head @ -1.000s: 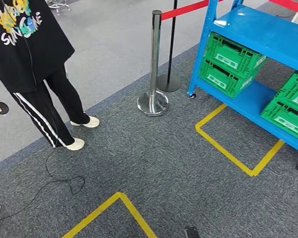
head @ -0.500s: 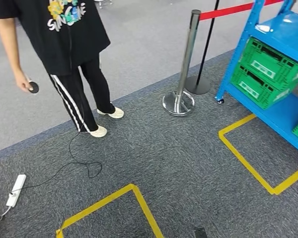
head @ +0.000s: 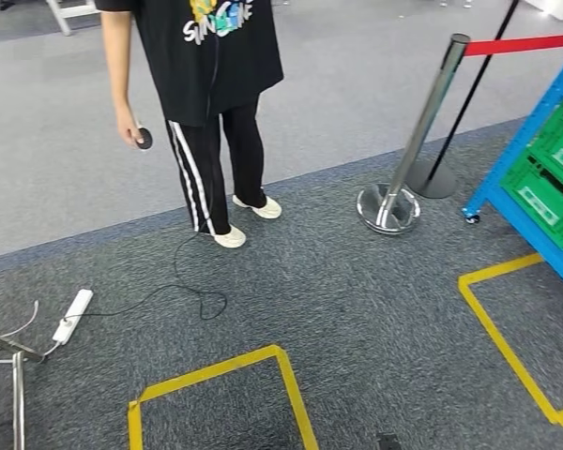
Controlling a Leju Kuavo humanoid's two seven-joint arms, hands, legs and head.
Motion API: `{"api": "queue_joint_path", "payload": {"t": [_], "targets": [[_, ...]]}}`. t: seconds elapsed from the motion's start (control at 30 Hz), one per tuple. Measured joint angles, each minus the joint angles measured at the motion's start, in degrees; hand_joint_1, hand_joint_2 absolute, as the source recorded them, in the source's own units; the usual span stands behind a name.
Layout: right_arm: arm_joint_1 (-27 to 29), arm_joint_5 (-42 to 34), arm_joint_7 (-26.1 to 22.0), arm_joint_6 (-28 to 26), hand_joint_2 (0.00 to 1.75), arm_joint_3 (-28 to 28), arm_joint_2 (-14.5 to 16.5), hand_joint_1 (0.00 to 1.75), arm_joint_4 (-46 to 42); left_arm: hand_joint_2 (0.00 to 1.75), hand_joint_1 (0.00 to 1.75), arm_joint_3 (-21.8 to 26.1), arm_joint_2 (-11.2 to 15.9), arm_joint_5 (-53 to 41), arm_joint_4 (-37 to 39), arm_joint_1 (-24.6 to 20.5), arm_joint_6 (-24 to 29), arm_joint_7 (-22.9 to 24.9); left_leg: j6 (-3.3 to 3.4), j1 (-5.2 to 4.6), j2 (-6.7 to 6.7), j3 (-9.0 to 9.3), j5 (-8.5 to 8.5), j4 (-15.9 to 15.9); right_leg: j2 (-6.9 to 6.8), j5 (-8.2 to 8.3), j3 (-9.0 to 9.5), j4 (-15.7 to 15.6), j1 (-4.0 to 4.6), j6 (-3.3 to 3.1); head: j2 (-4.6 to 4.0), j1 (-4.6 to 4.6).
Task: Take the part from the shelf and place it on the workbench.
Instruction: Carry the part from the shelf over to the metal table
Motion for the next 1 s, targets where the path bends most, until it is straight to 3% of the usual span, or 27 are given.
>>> {"api": "queue_joint_path", "payload": {"t": [0.07, 0.13, 0.2, 0.27, 0.33, 0.37, 0.43, 0.5, 0.53, 0.57, 0.63, 0.7, 0.77, 0.83, 0.87, 0.9, 0.93, 1.0], "targets": [[-0.04, 0.29, -0.25, 0.33, 0.0, -0.01, -0.03, 0.0, 0.02, 1.75, 1.75, -0.12, 0.36, 0.38, 0.15, 0.36, 0.16, 0.16, -0.71, 0.12, -1.41, -0.56, 0.48, -0.02, 1.0, 0.32, 0.89, -2.05, -0.05, -0.08, 0.0, -0.04], [-0.03, 0.71, -0.47, 0.6, 0.0, 0.0, -0.04, 0.0, 0.02, 1.75, 1.75, -0.06, 0.6, 0.85, 0.25, 1.13, 0.2, 0.21, -1.38, 0.31, -2.09, -0.98, 0.82, -0.07, -0.53, 0.75, 1.05, -2.18, 0.0, -0.62, 0.0, -0.08], [0.04, 1.29, -0.64, 0.79, 0.0, 0.04, -0.04, 0.0, 0.02, 1.75, 1.75, 0.06, 0.7, 1.18, 0.31, 1.57, 0.11, 0.1, -1.87, 0.18, 0.41, -2.35, -1.07, 2.54, -2.18, 1.19, 1.02, -2.46, -0.12, -1.26, 0.0, -0.26], [0.14, 1.87, -0.72, 0.87, 0.0, 0.11, -0.05, 0.0, 0.03, 1.75, 1.75, 0.08, 0.65, 1.27, 0.33, 1.52, -0.11, -0.15, -2.28, 0.14, 3.82, -5.51, -5.13, 9.54, -3.88, 1.33, 0.81, -2.54, 0.02, -1.57, 0.0, -0.42], [0.23, 2.41, -0.71, 0.93, 0.0, 0.21, -0.05, 0.0, 0.05, 1.75, 1.75, 0.08, 0.44, 1.28, 0.41, 1.59, -0.43, -0.46, -2.54, 0.31, 4.88, -8.08, -7.51, 15.71, -5.69, 1.33, 0.55, -2.54, 0.17, -1.62, 0.0, -0.41], [0.23, 2.68, -0.71, 0.98, 0.0, 0.32, -0.05, 0.0, 0.06, 1.75, 1.75, 0.09, 0.33, 1.28, 0.47, 1.67, -0.56, -0.62, -2.59, 0.36, 5.04, -7.93, -7.16, 16.0, -6.57, 1.32, 0.47, -2.53, 0.19, -1.63, 0.0, -0.42], [0.14, 3.22, -0.71, 1.18, 0.0, 0.64, -0.04, 0.0, 0.07, 1.75, 1.75, 0.13, 0.21, 1.28, 0.55, 1.7, -0.79, -0.92, -2.57, 0.35, 5.91, -4.44, -4.19, 10.56, -8.23, 1.26, 0.48, -2.53, 0.2, -1.58, 0.0, -0.42], [0.01, 3.66, -0.72, 1.39, 0.0, 0.98, -0.04, 0.0, 0.07, 1.75, 1.75, 0.15, 0.15, 1.26, 0.56, 1.5, -0.89, -1.08, -2.33, 0.03, 8.49, -0.09, -1.97, 3.14, -9.6, 1.0, 0.49, -2.42, 0.51, -1.24, 0.0, -0.41], [-0.04, 3.8, -0.72, 1.44, 0.0, 1.11, -0.04, 0.0, 0.07, 1.75, 1.75, 0.15, 0.1, 1.22, 0.56, 1.44, -0.9, -1.11, -2.07, -0.16, 9.34, 1.06, -1.64, 0.99, -10.22, 0.85, 0.56, -2.37, 0.71, -1.0, 0.0, -0.38], [-0.09, 3.92, -0.71, 1.46, 0.0, 1.25, -0.04, 0.0, 0.07, 1.75, 1.75, 0.15, 0.04, 1.18, 0.57, 1.45, -0.91, -1.15, -1.77, -0.36, 9.57, 1.42, -1.73, 0.05, -10.85, 0.71, 0.66, -2.36, 0.87, -0.75, 0.0, -0.39], [-0.21, 4.09, -0.7, 1.46, 0.0, 1.52, 0.01, 0.0, 0.07, 1.75, 1.75, 0.24, -0.08, 1.09, 0.58, 1.71, -0.91, -1.23, -0.99, -0.41, 8.15, 1.24, -1.59, -0.2, -11.7, 0.46, 0.86, -2.38, 0.8, -0.26, 0.0, -0.39], [-0.3, 4.28, -0.7, 1.45, 0.0, 1.79, 0.07, 0.0, 0.07, 1.75, 1.75, 0.38, -0.17, 1.01, 0.58, 1.75, -0.91, -1.26, -0.34, -0.16, 6.84, 1.25, -1.35, -0.42, -9.08, -1.04, -0.06, -0.21, 0.55, 0.29, 0.0, -0.25], [-0.25, 4.41, -0.7, 1.45, 0.0, 1.98, 0.08, 0.0, 0.07, 1.75, 1.75, 0.37, -0.33, 0.88, 0.58, 1.58, -0.91, -1.3, 0.08, 0.01, 5.55, 1.22, -1.22, -0.49, -5.27, -4.47, -3.25, 6.65, 0.39, 0.57, 0.0, 0.02], [-0.02, 4.43, -0.65, 1.46, 0.0, 2.12, 0.08, 0.0, 0.07, 1.75, 1.75, 0.28, -0.55, 0.78, 0.58, 1.49, -0.91, -1.35, 0.25, 0.0, 4.03, 1.14, -1.17, -0.47, -4.22, -6.86, -6.83, 13.57, 0.36, 0.53, 0.0, 0.11], [0.09, 4.43, -0.61, 1.46, 0.0, 2.21, 0.08, 0.0, 0.08, 1.75, 1.75, 0.26, -0.62, 0.77, 0.58, 1.5, -0.91, -1.39, 0.27, -0.01, 3.19, 1.14, -1.15, -0.45, -4.13, -6.5, -7.47, 14.41, 0.36, 0.44, 0.0, 0.12], [0.14, 4.43, -0.57, 1.46, 0.0, 2.31, 0.08, 0.0, 0.08, 1.75, 1.75, 0.26, -0.68, 0.75, 0.58, 1.5, -0.92, -1.44, 0.25, 0.0, 2.33, 1.17, -1.13, -0.44, -3.94, -5.0, -6.91, 12.81, 0.33, 0.31, 0.0, 0.11], [0.13, 4.45, -0.53, 1.46, 0.0, 2.38, 0.08, 0.0, 0.09, 1.75, 1.75, 0.25, -0.72, 0.76, 0.58, 1.49, -0.93, -1.5, 0.2, 0.05, 1.45, 1.21, -1.1, -0.42, -3.37, -2.74, -5.3, 9.14, 0.26, 0.19, 0.0, 0.12], [0.04, 4.46, -0.48, 1.46, 0.0, 2.46, 0.08, 0.0, 0.09, 1.75, 1.75, 0.22, -0.72, 0.79, 0.58, 1.44, -0.96, -1.62, -0.1, 0.11, -0.19, 1.09, -1.01, -0.25, -0.59, 0.49, -1.68, 1.31, -0.09, 0.11, 0.0, 0.09]]}}
